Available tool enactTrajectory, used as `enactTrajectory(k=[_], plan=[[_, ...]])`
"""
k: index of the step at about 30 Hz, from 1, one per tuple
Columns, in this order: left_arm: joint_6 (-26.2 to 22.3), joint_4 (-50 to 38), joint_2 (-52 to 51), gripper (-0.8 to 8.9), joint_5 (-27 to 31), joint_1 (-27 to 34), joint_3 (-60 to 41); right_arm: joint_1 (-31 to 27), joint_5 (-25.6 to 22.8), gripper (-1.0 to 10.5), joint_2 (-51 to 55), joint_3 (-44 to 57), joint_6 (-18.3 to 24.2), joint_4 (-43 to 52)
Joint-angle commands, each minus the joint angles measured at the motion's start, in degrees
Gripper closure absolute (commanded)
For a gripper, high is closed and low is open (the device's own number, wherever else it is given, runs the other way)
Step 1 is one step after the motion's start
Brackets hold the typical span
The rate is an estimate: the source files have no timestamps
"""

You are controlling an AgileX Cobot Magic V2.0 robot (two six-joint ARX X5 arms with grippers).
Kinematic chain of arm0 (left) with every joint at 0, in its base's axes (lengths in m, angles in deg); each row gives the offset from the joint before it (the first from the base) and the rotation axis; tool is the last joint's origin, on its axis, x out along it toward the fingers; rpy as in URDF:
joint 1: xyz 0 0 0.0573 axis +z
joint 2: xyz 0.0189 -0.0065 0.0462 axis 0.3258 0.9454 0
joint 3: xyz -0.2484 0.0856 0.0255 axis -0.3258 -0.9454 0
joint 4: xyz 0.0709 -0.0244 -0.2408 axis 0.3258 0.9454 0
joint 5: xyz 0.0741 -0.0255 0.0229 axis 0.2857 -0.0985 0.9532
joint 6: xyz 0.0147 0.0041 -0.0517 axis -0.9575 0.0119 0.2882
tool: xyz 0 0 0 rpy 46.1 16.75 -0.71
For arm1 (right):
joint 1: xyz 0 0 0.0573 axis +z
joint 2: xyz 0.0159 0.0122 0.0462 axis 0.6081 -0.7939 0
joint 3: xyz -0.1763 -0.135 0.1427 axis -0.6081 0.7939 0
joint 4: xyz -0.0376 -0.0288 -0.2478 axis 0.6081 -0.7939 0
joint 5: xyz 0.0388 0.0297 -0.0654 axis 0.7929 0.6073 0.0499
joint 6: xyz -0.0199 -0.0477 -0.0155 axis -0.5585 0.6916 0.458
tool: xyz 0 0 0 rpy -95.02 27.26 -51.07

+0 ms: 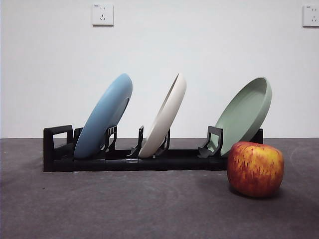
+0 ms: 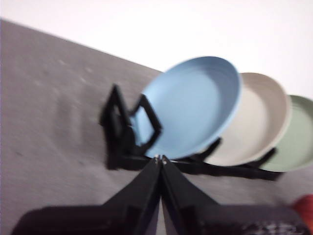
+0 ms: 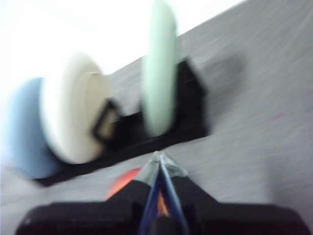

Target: Take the blue plate from the plate rack,put the plate on the table,take the apple from the table,put the apple in the plate

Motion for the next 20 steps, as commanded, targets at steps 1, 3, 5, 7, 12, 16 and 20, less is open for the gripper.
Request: enactTrajectory(k=[1, 3, 5, 7, 12, 16, 20], plan=[[3.34, 1.9, 1.6, 8.19, -2.54, 0.2, 4.11, 0.02, 1.79, 9.6, -0.68, -3.41, -4.7, 0.17], [3.3, 5.09, 5.16, 8.19, -2.69, 0.2, 9.29, 0.02, 2.16, 9.6, -2.43, -7.58, -4.66, -1.84], [3.06, 5.99, 8.31, 8.19, -2.71, 0.2, 12.76, 0.02, 2.19, 9.6, -4.26, -10.69, -4.59, -3.54], [2.67, 6.29, 11.98, 8.19, -2.75, 0.17, 16.33, 0.02, 2.32, 9.6, -6.49, -14.03, -4.55, -5.49], [0.9, 6.71, 23.61, 8.19, -7.21, 0.11, 25.92, 0.02, 2.51, 9.6, -13.97, -23.28, 0.24, -10.6], [-2.75, 9.01, 33.68, 8.2, -13.86, -0.09, 34.12, 0.02, 2.51, 9.5, -20.92, -31.08, 5.6, -15.69], [-7.69, 14.84, 43.19, 8.2, -16.7, -0.37, 42.47, 0.02, 2.62, 9.5, -28.04, -38.75, 12.5, -20.65]])
